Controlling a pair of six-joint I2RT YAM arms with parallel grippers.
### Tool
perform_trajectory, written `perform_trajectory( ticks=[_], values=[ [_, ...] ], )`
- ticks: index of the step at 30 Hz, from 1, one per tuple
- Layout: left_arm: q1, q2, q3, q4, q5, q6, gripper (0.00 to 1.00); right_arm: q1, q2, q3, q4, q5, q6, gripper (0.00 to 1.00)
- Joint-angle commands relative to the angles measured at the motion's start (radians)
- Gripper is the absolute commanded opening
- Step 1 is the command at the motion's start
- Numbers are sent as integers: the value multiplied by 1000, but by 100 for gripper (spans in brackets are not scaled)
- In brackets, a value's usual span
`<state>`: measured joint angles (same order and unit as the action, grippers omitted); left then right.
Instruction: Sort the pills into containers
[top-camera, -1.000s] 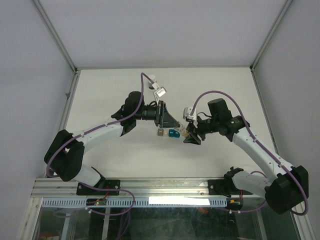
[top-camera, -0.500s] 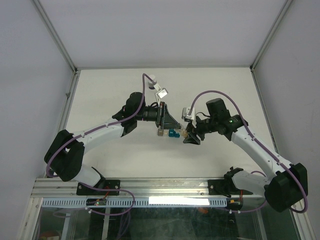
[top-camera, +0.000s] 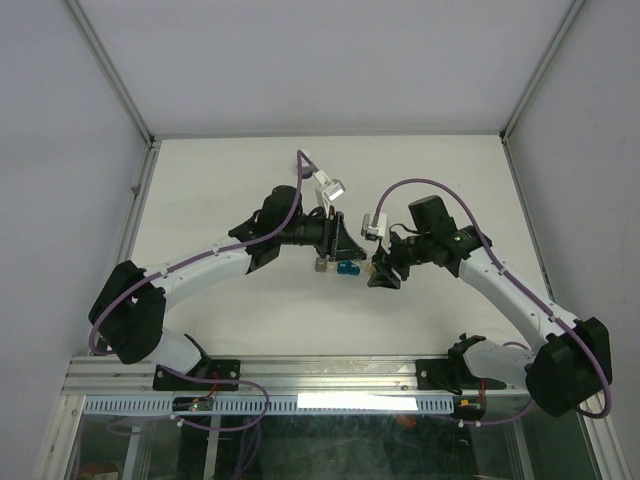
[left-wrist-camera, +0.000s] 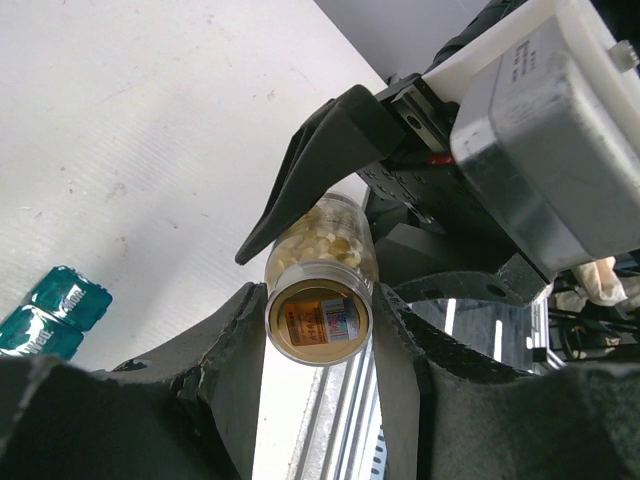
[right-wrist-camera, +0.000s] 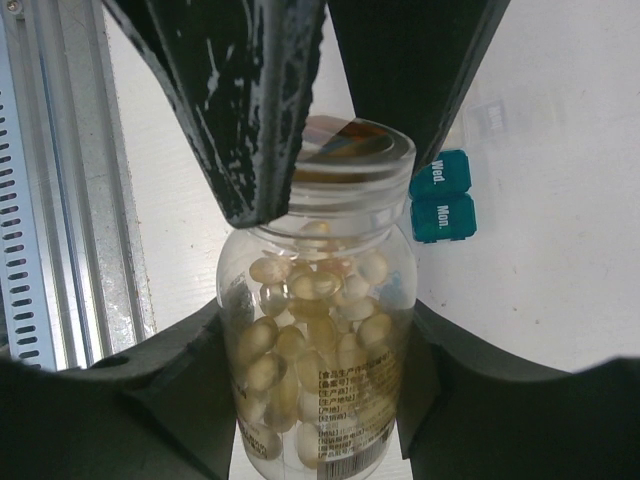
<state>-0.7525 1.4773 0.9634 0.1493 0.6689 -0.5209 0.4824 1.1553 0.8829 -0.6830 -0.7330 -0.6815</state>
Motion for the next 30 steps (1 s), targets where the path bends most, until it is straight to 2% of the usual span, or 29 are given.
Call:
perform_trajectory(
  ticks=[1,5,8,12,14,19,21,23,27,30],
  values=[
    [-43,-41,54,-66,-56,57,32,4,-1,72,64,-5,36,0],
    [-61,-41,52,-68,-67,54,32,3,-2,73,74,-26,52,0],
    [-64,-41,34,-30,-23,50,32,0,-10,72,72,-72,51,0],
    [-64,-35,28,-23,52,138,31,-4,-37,62,65,-140,18,0],
    [-64,-21,37,-39,111,230,31,-7,-45,58,62,-165,7,0],
    [-64,-23,43,-120,246,670,30,-8,-43,57,44,-187,-19,0],
    [-63,-33,34,-143,274,851,35,-8,-41,56,42,-190,-24,0],
    [-58,-27,55,-154,281,939,42,-8,-41,56,39,-192,-28,0],
    [-22,16,147,-156,312,898,46,-9,-41,55,34,-190,-39,0],
    [-7,13,166,-118,291,838,54,-9,-43,55,30,-188,-44,0]
  ],
)
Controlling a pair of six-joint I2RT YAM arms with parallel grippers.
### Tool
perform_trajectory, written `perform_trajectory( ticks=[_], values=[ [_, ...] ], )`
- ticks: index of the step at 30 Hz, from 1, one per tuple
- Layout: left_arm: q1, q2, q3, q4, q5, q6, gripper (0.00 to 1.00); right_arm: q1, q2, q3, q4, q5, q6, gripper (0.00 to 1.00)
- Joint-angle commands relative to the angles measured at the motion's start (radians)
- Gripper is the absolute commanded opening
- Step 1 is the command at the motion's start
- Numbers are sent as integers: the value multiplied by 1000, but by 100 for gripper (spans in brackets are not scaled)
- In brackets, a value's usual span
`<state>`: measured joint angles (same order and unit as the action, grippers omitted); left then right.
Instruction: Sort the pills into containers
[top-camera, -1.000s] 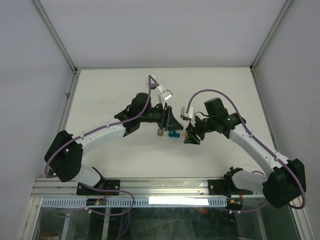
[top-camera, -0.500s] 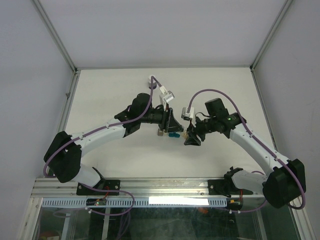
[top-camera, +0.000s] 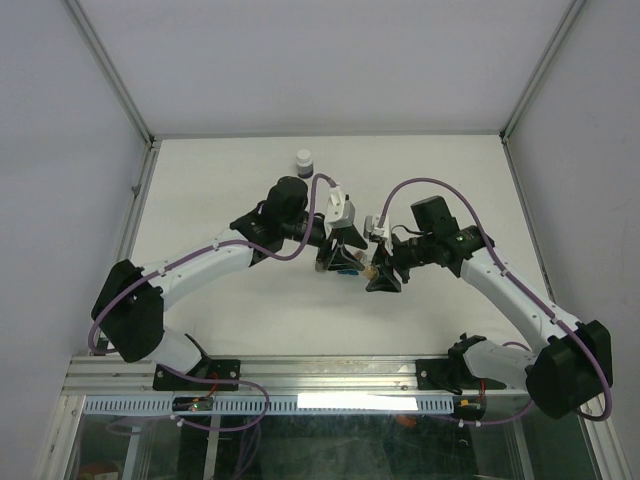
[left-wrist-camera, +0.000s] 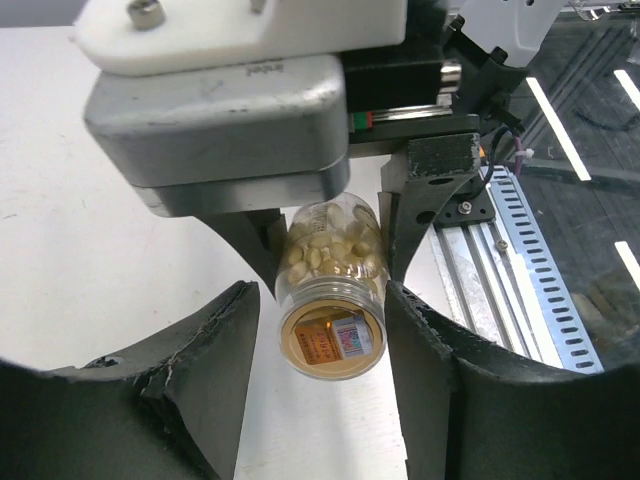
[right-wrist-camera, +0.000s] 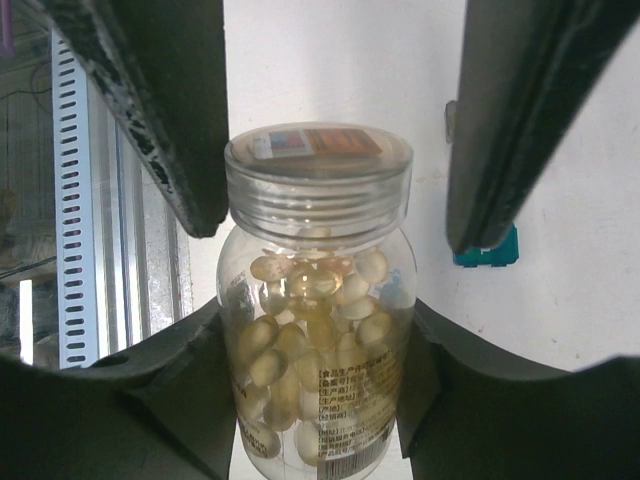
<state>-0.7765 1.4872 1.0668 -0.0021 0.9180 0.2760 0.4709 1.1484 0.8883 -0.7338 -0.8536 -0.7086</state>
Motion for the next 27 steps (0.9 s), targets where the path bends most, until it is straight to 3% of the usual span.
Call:
perform_trajectory(
  ticks=[1,8,18,27],
  values=[
    [22,-8,53,60,34,15,59,2,-37,50,81,-69,-18,0],
    [39,-140,-115,362,-63,-160,98,1,-37,51,73,-74,-27,0],
    [43,-274,-274,512,-127,-300,99,-13,-39,52,63,-89,-38,0],
    [61,-347,-410,601,-332,-698,99,-30,-39,50,60,-103,-40,0]
  ],
)
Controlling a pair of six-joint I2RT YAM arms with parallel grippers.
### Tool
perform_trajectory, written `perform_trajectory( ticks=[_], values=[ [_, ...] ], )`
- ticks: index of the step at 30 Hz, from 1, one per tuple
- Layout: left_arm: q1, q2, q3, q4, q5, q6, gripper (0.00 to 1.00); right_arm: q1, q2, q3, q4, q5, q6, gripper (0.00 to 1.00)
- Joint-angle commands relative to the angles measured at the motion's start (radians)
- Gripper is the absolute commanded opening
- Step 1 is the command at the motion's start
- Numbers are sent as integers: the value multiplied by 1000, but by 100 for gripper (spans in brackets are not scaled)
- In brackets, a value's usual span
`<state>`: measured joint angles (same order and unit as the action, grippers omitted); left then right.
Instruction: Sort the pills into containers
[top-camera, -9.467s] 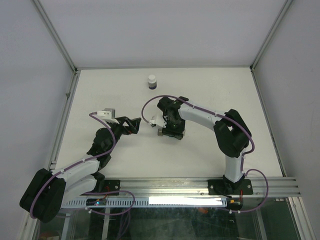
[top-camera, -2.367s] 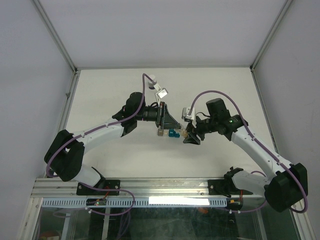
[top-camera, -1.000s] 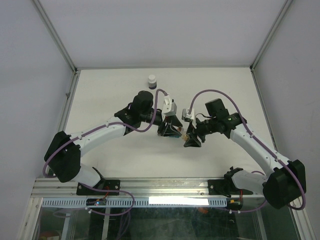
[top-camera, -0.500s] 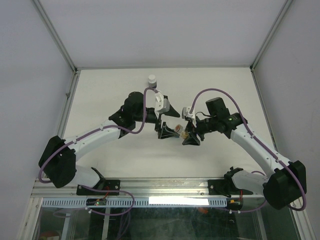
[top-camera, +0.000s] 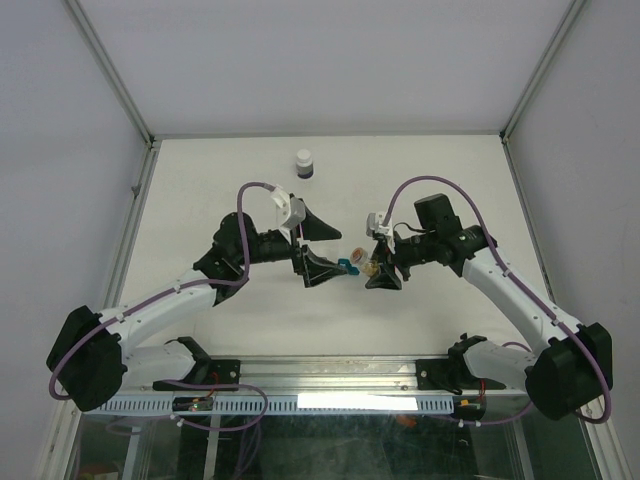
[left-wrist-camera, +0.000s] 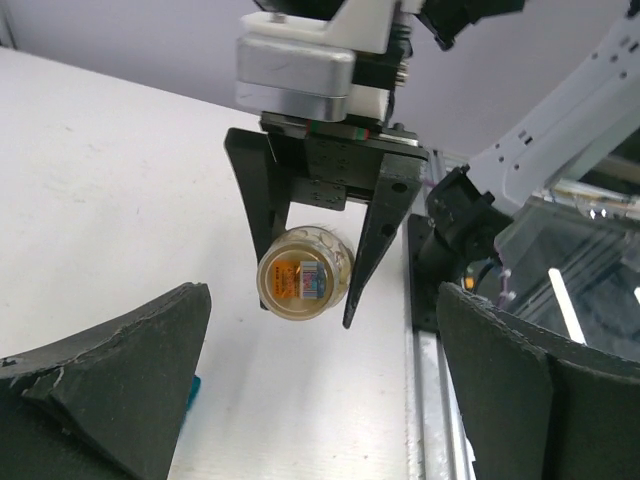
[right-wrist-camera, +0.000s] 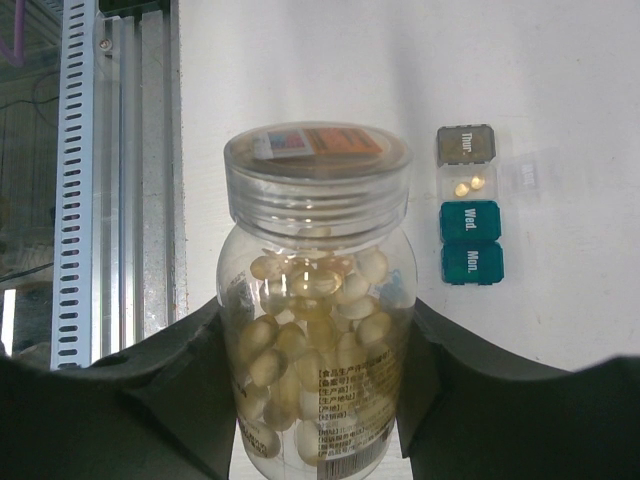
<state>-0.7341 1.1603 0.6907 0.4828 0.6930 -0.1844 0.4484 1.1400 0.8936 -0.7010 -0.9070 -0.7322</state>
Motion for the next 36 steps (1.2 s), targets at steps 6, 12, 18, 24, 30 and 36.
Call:
perform_trajectory(
  ticks=[6,12,18,24,30,36],
  values=[
    [19,11,-23,-1,-245,-443,89,-15,-30,44,27,-52,-16,0],
    [-90,-32,31,-198,-462,-381,87,-17,-22,43,30,-52,-13,0],
    [-120,-1,78,-226,-458,-367,85,-18,-17,43,30,-51,-13,0],
    [-128,31,115,-212,-414,-365,77,-19,-14,43,31,-50,-12,0],
    [-136,64,148,-211,-382,-363,69,-19,-14,43,28,-51,-11,0],
    [-150,86,165,-211,-361,-364,62,-19,-15,42,29,-50,-12,0]
  ],
)
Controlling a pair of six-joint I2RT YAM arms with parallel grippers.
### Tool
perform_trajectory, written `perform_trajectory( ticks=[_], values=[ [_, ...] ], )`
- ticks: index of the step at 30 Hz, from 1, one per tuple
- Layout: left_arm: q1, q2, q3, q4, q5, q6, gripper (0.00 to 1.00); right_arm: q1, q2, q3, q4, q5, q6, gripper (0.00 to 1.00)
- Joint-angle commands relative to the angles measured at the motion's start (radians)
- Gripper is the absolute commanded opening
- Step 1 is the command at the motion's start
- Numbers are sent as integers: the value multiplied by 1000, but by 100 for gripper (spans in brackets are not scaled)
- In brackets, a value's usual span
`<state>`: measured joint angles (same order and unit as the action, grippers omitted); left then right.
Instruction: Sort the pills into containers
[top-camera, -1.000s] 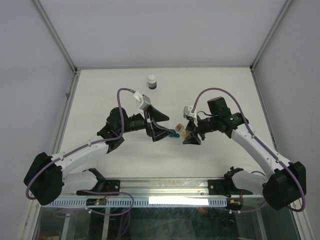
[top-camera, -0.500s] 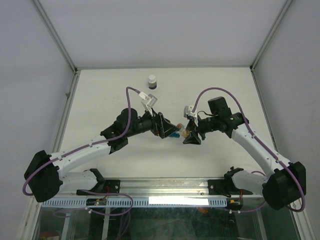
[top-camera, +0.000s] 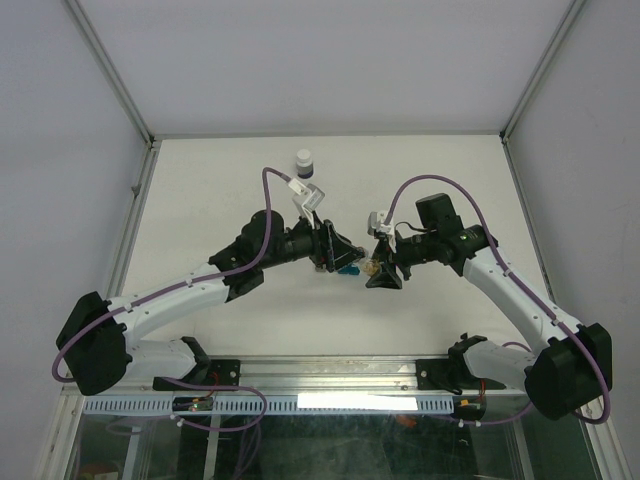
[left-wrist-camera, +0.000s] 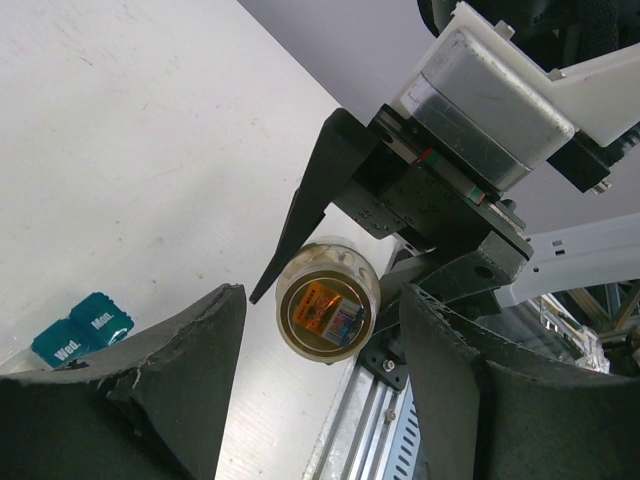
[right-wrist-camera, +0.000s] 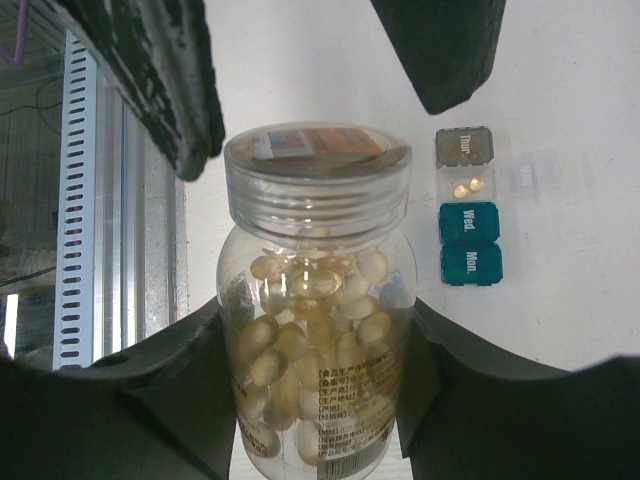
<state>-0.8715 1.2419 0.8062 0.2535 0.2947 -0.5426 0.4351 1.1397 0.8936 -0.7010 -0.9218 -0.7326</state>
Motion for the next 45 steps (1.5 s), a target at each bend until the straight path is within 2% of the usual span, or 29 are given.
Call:
perform_trajectory(
  ticks=[1,21,26,29,33,36,40,42,45],
  values=[
    [-16,6,51,17,40,-5,61,-6,-14,43,29,-36,-11,0],
    [-29,40,79,-29,59,12,46,-6,-18,45,27,-37,-11,0],
    [-29,45,83,-30,79,21,34,-5,-19,45,28,-39,-11,0],
    [-29,53,85,-17,134,62,22,-5,-19,45,27,-40,-11,0],
    [-29,83,103,-19,292,258,16,-5,-21,45,27,-42,-11,0],
    [-29,108,105,-36,477,538,14,-6,-22,45,27,-42,-11,0],
    [-11,128,119,-106,593,886,13,-7,-21,45,27,-39,-11,0],
    [22,136,144,-111,656,958,11,-6,-21,44,27,-38,-11,0],
    [74,152,182,-109,725,980,12,-7,-20,45,27,-39,-12,0]
  ],
)
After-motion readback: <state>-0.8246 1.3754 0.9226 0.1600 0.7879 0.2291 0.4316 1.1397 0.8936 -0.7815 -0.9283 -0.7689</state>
